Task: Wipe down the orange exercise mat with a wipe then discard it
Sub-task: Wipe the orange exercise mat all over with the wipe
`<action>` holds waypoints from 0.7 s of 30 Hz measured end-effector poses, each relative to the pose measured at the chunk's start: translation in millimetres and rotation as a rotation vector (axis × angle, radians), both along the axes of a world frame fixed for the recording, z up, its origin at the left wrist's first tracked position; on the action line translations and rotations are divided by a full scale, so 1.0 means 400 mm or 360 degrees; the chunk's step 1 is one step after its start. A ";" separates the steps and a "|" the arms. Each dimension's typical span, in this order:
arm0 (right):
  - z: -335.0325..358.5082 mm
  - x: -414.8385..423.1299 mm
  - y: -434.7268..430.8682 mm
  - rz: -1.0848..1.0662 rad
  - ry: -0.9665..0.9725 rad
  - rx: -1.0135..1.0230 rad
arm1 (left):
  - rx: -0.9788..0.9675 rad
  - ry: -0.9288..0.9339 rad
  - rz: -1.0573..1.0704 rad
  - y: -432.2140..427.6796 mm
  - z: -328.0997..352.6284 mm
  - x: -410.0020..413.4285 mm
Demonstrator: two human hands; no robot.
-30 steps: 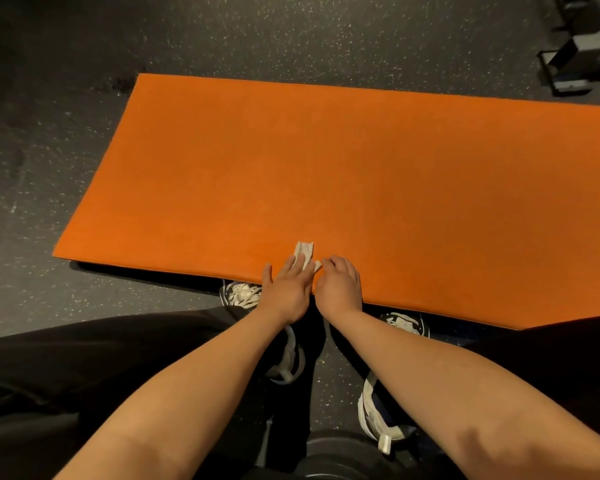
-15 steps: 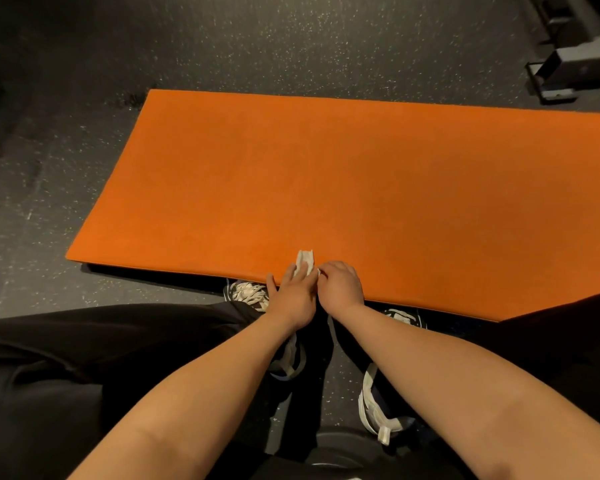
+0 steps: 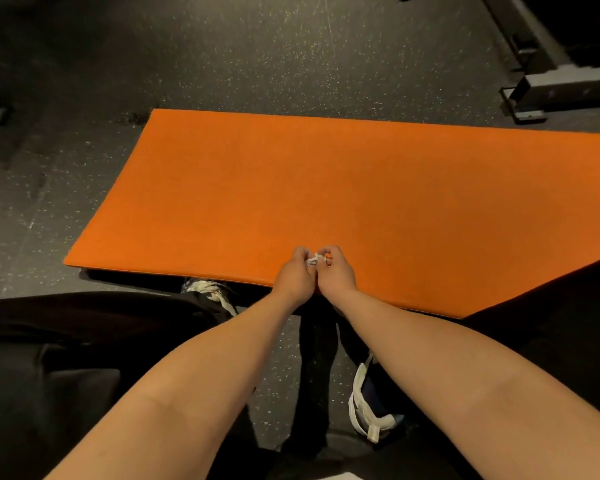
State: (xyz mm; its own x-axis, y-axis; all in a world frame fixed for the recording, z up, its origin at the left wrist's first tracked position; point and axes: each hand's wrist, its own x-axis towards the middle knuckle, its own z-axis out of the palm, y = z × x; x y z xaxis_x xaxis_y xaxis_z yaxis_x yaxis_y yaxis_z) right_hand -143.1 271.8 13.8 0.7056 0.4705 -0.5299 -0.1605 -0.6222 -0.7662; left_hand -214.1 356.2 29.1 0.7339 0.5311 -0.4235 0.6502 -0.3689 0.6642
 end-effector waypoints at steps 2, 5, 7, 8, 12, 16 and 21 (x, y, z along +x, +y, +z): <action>-0.005 0.010 0.006 -0.0137 -0.0017 0.0023 | -0.0055 -0.0004 0.0009 -0.010 -0.004 0.010; -0.016 0.029 0.013 -0.0276 -0.0147 -0.0019 | 0.0088 0.0183 -0.0079 -0.007 -0.028 0.005; -0.037 0.041 0.013 -0.0216 -0.0293 -0.0187 | 0.0251 0.0298 -0.0114 0.007 -0.040 -0.011; -0.047 0.043 0.014 -0.0150 -0.0339 -0.0247 | 0.0311 0.0340 -0.0137 0.019 -0.044 -0.021; -0.118 0.022 0.027 0.0369 -0.0598 -0.0416 | 0.0493 0.0422 -0.0203 0.078 -0.074 -0.064; -0.156 0.007 0.069 0.0717 -0.0707 -0.0466 | 0.0597 0.0464 -0.0086 0.143 -0.095 -0.074; -0.166 0.008 0.178 0.0785 -0.0633 -0.0348 | 0.0681 0.0509 0.0053 0.217 -0.132 -0.110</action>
State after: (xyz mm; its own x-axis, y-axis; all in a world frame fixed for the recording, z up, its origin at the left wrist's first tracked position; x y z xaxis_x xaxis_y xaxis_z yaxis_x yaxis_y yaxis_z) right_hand -139.7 342.9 -52.6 0.5965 0.6995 -0.3935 0.4513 -0.6978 -0.5563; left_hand -258.1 442.9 -23.6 0.5834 0.7261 -0.3640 0.8115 -0.5390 0.2256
